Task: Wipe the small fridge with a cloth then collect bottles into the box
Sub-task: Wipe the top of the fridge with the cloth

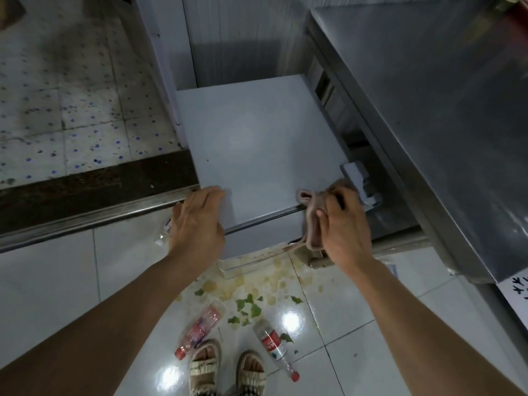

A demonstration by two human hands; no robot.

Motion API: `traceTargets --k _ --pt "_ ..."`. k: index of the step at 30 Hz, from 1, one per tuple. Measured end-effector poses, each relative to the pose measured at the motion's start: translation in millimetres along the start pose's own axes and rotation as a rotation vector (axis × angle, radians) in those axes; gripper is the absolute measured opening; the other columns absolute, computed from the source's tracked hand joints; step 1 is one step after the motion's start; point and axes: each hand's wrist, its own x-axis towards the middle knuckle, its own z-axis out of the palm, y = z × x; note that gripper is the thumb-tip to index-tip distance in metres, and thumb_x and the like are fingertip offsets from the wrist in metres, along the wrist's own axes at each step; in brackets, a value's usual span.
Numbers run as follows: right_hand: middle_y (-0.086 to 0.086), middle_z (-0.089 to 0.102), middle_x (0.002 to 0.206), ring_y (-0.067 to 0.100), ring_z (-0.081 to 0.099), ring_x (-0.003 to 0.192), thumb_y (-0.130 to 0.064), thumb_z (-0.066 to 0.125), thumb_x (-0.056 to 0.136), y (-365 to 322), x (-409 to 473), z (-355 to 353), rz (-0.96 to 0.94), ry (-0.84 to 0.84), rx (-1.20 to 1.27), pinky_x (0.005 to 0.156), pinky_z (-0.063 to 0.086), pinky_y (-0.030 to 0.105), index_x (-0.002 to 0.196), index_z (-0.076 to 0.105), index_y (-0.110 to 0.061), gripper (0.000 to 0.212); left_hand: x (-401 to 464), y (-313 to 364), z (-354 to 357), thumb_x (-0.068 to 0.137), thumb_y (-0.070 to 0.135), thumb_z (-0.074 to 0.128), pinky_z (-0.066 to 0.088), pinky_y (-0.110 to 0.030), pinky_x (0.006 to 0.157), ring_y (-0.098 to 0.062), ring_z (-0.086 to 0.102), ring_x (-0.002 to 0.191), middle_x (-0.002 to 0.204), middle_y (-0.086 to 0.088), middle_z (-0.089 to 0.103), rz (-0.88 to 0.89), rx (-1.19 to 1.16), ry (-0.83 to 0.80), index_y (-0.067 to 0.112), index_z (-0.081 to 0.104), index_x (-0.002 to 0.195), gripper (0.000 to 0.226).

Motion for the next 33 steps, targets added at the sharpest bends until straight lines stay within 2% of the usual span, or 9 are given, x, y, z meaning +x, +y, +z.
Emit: traceTargets --k 3,8,11,14,19,21,25,30,33 --pt "0.018 0.044 0.131 0.034 0.045 0.123 -0.032 0.039 0.091 2.4 7.1 -1.4 0.046 0.030 -0.061 0.103 0.042 0.050 0.115 0.056 -0.009 0.037 0.7 -2.2 1.1 0.077 -0.008 0.054 0.025 -0.038 0.103 -0.027 0.039 0.126 0.138 -0.007 0.045 0.023 0.021 -0.005 0.010 0.049 0.129 0.055" --pt "0.017 0.051 0.119 0.037 0.048 0.116 -0.043 0.033 0.085 -23.8 -1.2 -4.1 0.005 -0.013 -0.052 0.096 0.043 0.051 0.113 0.058 -0.011 0.049 2.9 -1.3 2.9 0.076 -0.006 0.055 0.027 -0.039 0.103 -0.028 0.039 0.126 0.137 -0.006 0.044 0.002 0.023 -0.021 0.011 0.050 0.129 0.056" --pt "0.014 0.060 0.106 0.034 0.058 0.102 -0.045 0.049 0.082 -50.3 -13.1 -2.0 -0.058 0.046 -0.009 0.086 0.047 0.050 0.101 0.065 -0.015 0.039 4.9 -2.2 1.4 0.077 -0.004 0.055 0.029 -0.040 0.105 -0.026 0.037 0.127 0.139 -0.005 0.042 -0.007 0.004 -0.045 0.012 0.047 0.132 0.057" --pt "0.011 0.060 0.099 0.030 0.057 0.095 -0.037 0.061 0.079 -78.5 -27.1 4.4 -0.135 0.080 0.072 0.084 0.049 0.046 0.094 0.066 -0.016 0.027 5.2 -4.9 -1.4 0.080 -0.002 0.056 0.031 -0.040 0.107 -0.024 0.034 0.130 0.143 -0.004 0.039 -0.010 -0.016 -0.092 0.013 0.043 0.135 0.059" --pt "0.013 0.058 0.112 0.027 0.054 0.106 -0.020 0.068 0.083 -70.2 -28.8 0.2 -0.198 -0.008 0.279 0.088 0.051 0.037 0.102 0.068 -0.006 0.024 2.6 -6.1 -8.9 0.084 0.000 0.055 0.029 -0.043 0.112 -0.023 0.031 0.136 0.149 -0.004 0.033 -0.091 -0.122 -0.197 0.017 0.035 0.142 0.063" --pt "0.016 0.055 0.116 0.025 0.054 0.106 -0.012 0.065 0.086 -64.1 -30.4 -4.2 -0.161 -0.058 0.424 0.089 0.052 0.037 0.103 0.066 0.000 0.020 0.0 -4.4 -11.1 0.085 0.002 0.055 0.030 -0.042 0.111 -0.023 0.033 0.135 0.149 -0.003 0.034 -0.118 -0.137 -0.240 0.019 0.035 0.141 0.061" --pt "0.017 0.054 0.114 0.028 0.053 0.104 0.001 0.057 0.087 -43.3 -32.9 -32.0 -0.021 0.052 0.530 0.091 0.047 0.042 0.105 0.063 -0.001 0.019 -5.6 7.0 -23.3 0.087 0.003 0.054 0.034 -0.034 0.107 -0.025 0.042 0.129 0.143 -0.007 0.043 -0.127 -0.173 -0.260 0.017 0.042 0.137 0.053" --pt "0.014 0.053 0.116 0.016 0.055 0.100 -0.011 0.058 0.091 -29.3 -21.0 -84.3 -0.050 0.103 0.446 0.094 0.050 0.027 0.107 0.066 0.001 0.021 -7.7 39.6 -46.4 0.089 0.012 0.058 0.039 -0.032 0.103 -0.025 0.049 0.122 0.136 -0.008 0.049 -0.165 -0.226 -0.270 0.016 0.049 0.131 0.043" --pt "0.011 0.052 0.113 -0.001 0.053 0.089 -0.006 0.063 0.089 -35.6 -16.9 -114.3 -0.068 0.140 0.561 0.087 0.043 0.006 0.107 0.064 0.002 0.019 -5.5 72.4 -64.9 0.090 0.023 0.059 0.042 -0.031 0.097 -0.021 0.053 0.113 0.126 -0.002 0.055 -0.172 -0.317 -0.292 0.020 0.053 0.126 0.037"
